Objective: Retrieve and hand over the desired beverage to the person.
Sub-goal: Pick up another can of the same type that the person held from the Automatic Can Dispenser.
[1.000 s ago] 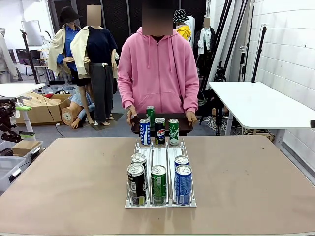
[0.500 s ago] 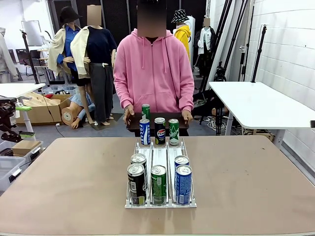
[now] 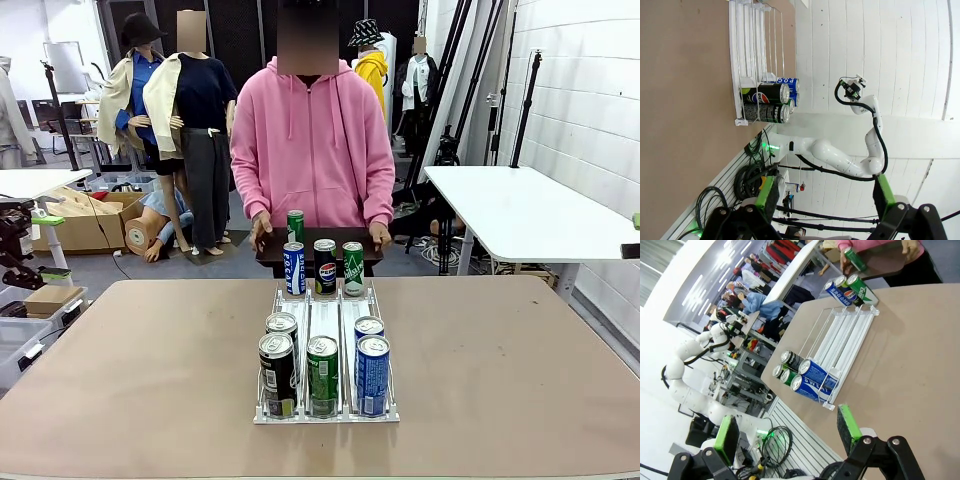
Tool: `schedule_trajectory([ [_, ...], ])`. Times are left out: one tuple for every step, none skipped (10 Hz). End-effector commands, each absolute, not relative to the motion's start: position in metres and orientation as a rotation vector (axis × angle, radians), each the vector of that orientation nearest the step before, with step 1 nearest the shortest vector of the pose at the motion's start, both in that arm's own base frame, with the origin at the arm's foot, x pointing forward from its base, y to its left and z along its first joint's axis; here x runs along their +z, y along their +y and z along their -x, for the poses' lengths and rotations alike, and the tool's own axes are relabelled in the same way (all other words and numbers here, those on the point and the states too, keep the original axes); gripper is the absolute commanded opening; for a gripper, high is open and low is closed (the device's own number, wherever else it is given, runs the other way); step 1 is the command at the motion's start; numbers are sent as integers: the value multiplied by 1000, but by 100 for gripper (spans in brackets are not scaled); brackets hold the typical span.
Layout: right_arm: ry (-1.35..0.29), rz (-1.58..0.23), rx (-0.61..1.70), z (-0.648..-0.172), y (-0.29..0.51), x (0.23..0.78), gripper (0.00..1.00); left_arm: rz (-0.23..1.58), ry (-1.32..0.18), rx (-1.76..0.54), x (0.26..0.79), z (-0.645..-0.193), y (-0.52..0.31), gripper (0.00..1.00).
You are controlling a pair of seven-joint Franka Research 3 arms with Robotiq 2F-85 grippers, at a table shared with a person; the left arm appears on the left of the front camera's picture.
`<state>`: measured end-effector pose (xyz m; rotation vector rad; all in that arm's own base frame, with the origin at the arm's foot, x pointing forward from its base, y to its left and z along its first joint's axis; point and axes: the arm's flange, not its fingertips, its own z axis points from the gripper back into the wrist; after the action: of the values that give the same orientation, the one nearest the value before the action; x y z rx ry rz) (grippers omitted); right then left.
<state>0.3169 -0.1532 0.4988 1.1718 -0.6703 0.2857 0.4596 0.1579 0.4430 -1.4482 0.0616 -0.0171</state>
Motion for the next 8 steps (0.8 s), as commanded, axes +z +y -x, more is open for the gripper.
schedule_trajectory([
  [-620,-1118,316,-315,-130,509,100,1448,54,-3,443,-460,158,100],
  [-579,-1070,318,-318,-115,511,100,1448,54,-3,443,-460,158,100],
  [-538,-1022,349,-319,-95,516,100,1448,54,-3,443,-460,158,100],
  [-504,-991,386,-319,-74,522,100,1448,54,-3,443,-460,158,100],
  [-462,-945,401,-318,-55,530,100,1448,54,-3,443,-460,158,100],
  [-428,-920,408,-320,-37,538,100,1448,54,-3,443,-460,158,100],
  [-424,-857,414,-323,-19,546,100,1448,54,-3,443,-460,158,100],
  [-416,-811,409,-326,-1,551,100,1448,54,-3,443,-460,158,100],
])
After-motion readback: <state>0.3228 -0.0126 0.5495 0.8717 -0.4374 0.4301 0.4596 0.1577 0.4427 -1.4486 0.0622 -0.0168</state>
